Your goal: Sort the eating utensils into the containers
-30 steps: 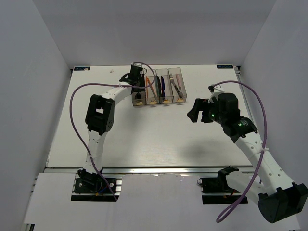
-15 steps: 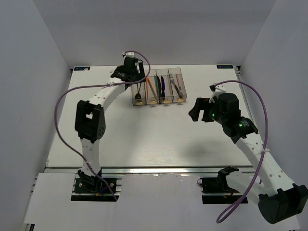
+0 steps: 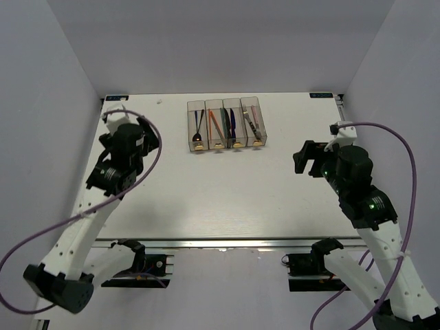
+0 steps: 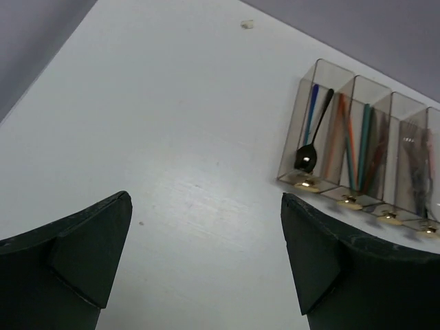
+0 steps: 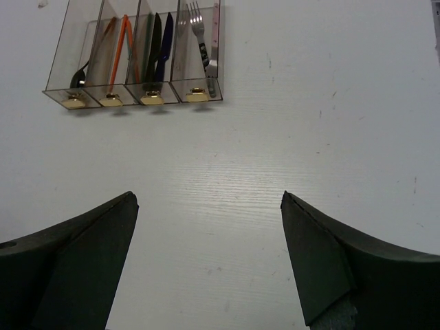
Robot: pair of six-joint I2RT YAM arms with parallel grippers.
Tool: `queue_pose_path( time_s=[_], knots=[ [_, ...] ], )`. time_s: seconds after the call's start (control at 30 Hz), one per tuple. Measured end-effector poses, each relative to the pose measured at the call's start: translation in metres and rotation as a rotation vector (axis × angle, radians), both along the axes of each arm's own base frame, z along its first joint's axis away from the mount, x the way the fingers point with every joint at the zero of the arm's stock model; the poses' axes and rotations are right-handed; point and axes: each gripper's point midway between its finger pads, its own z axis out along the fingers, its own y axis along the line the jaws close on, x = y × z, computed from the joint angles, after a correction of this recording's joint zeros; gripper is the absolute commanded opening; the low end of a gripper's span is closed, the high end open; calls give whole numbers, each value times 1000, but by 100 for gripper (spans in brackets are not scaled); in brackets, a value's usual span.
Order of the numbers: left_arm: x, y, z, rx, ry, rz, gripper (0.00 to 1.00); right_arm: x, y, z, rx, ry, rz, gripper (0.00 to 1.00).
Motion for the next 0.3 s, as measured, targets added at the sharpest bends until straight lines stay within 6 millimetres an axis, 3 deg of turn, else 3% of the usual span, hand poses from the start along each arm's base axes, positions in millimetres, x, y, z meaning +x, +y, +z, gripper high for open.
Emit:
queue_pose_path(
  time_s=[0.2, 0.3],
  knots=[
    [-51, 30, -39, 36, 22, 52, 98, -16, -12, 6, -11, -28, -21, 89],
    [-65, 38, -45, 31, 6, 68, 98, -19, -13, 3, -10, -26, -22, 90]
  ],
)
